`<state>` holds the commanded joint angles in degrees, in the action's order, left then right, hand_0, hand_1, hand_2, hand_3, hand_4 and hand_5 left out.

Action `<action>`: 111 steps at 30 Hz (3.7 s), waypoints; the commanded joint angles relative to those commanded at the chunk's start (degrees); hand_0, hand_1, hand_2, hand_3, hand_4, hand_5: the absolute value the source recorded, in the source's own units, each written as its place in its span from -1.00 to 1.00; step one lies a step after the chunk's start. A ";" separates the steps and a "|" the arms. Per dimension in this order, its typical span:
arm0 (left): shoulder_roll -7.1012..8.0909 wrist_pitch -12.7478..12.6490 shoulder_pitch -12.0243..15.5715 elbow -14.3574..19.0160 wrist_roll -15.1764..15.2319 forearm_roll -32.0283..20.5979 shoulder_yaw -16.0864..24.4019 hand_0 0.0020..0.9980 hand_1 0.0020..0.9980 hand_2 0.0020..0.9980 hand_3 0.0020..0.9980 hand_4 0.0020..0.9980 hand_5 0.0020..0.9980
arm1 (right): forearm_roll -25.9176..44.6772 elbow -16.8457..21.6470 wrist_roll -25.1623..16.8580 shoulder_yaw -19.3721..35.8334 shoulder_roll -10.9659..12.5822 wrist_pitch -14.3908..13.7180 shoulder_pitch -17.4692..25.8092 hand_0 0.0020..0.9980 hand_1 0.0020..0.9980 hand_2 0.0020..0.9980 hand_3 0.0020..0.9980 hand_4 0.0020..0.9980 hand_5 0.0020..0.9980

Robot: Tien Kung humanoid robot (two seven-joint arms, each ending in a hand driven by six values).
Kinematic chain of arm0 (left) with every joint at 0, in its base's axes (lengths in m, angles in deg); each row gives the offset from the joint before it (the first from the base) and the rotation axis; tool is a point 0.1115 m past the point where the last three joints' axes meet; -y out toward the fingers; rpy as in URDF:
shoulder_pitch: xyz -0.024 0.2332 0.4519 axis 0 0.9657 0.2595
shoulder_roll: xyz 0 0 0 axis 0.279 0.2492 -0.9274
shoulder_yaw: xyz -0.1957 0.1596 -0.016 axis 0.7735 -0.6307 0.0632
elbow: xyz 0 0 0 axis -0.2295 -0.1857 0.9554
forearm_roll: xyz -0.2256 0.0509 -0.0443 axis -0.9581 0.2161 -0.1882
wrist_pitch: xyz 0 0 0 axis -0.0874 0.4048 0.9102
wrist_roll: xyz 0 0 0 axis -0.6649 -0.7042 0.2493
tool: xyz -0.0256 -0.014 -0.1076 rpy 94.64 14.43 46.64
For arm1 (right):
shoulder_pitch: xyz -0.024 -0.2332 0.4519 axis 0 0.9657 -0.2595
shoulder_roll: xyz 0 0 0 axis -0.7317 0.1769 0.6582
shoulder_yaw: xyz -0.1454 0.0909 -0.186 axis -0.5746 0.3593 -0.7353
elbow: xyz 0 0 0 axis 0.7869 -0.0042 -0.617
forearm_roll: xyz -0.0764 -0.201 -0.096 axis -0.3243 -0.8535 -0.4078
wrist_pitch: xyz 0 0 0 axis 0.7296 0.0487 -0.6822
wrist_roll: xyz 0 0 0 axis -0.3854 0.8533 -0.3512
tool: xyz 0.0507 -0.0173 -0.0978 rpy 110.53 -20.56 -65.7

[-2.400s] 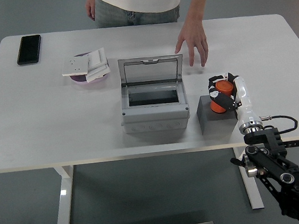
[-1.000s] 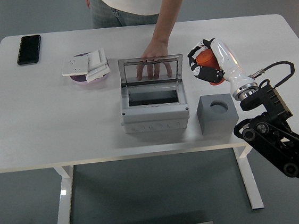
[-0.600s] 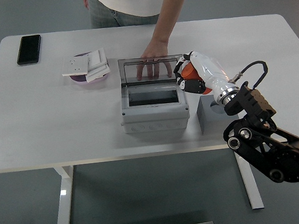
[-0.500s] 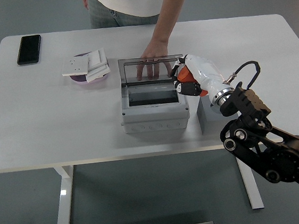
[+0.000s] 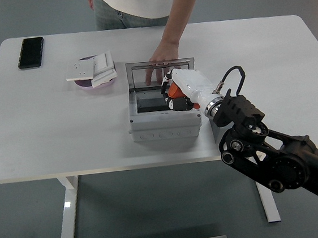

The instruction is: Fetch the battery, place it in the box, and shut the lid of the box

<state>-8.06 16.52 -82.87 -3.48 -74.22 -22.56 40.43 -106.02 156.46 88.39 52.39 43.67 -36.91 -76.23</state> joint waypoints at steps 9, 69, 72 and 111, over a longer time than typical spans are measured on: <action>0.21 -0.04 -0.24 0.05 -0.70 1.28 0.91 0.16 0.50 0.19 0.09 0.14 -0.85 | 1.13 -1.12 -0.41 -2.32 -0.63 -0.08 -2.40 -0.50 -0.53 -0.38 -0.37 -0.76 -1.00; 0.75 -0.16 -1.59 0.28 -2.01 3.99 2.80 0.17 0.51 0.20 0.10 0.13 -0.86 | 10.15 -16.73 -9.17 -9.26 -6.30 -8.57 -9.79 -0.51 -0.52 -0.38 -0.36 -0.78 -1.00; 0.78 -0.19 -1.62 0.27 -1.94 3.89 2.79 0.17 0.51 0.20 0.10 0.13 -0.86 | 10.23 -16.63 -9.12 -10.71 -6.11 -8.23 -9.89 -0.49 -0.53 -0.38 -0.36 -0.78 -1.00; 1.01 -0.29 -2.01 0.24 -1.77 4.11 3.10 0.18 0.51 0.20 0.10 0.12 -0.86 | 9.56 -15.00 -6.32 -18.50 -3.19 -2.06 -13.99 -0.50 -0.53 -0.38 -0.36 -0.76 -1.00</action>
<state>-7.06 16.23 -84.88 -3.24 -75.99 -18.45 43.53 -96.46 141.46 82.07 33.89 40.47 -38.96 -90.22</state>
